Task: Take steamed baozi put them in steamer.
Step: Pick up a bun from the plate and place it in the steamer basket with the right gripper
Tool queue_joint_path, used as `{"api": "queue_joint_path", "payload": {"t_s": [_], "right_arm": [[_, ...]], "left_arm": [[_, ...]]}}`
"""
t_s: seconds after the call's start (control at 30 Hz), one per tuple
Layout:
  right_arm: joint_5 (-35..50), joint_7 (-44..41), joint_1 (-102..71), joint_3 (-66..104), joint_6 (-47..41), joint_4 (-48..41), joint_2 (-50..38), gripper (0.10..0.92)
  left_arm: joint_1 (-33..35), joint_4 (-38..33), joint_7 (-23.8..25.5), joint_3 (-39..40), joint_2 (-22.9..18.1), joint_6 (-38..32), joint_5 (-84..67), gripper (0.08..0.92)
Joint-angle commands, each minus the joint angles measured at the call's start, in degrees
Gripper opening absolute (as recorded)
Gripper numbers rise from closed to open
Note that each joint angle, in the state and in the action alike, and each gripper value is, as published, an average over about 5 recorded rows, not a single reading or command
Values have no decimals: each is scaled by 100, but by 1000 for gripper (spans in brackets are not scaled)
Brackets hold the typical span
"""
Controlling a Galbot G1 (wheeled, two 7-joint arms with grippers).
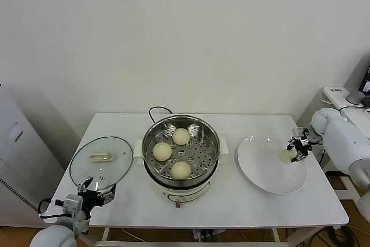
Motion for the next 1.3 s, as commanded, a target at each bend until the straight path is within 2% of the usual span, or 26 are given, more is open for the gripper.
{"api": "queue_joint_path", "payload": {"t_s": [0.03, 0.1, 0.2, 0.47, 0.6, 0.97, 1.3], "right_arm": [[70, -26, -2, 62, -40, 55, 1, 485], [340, -90, 50, -112, -140, 234, -77, 483], [1174, -234, 316, -827, -501, 782, -339, 479], [3901, -345, 2267, -3815, -1888, 3184, -1520, 484], [4966, -313, 3451, -5013, -2334, 4062, -1744, 484], [6880, 236, 5517, -6707, -3519, 5217, -1042, 484], [7858, 1278, 5750, -6807, -4387, 5715, -76, 484]], "left_arm": [[3, -12, -3, -5, -8, 11, 9, 823], [18, -27, -10, -19, -13, 23, 17, 823], [73, -56, -26, -66, -24, 39, 31, 823], [117, -139, -57, -96, -40, 72, 54, 823], [115, -168, -68, -95, -32, 81, 58, 823], [132, -218, -81, -73, -51, 76, 60, 823], [137, -235, -83, -76, -69, 45, 65, 823]]}}
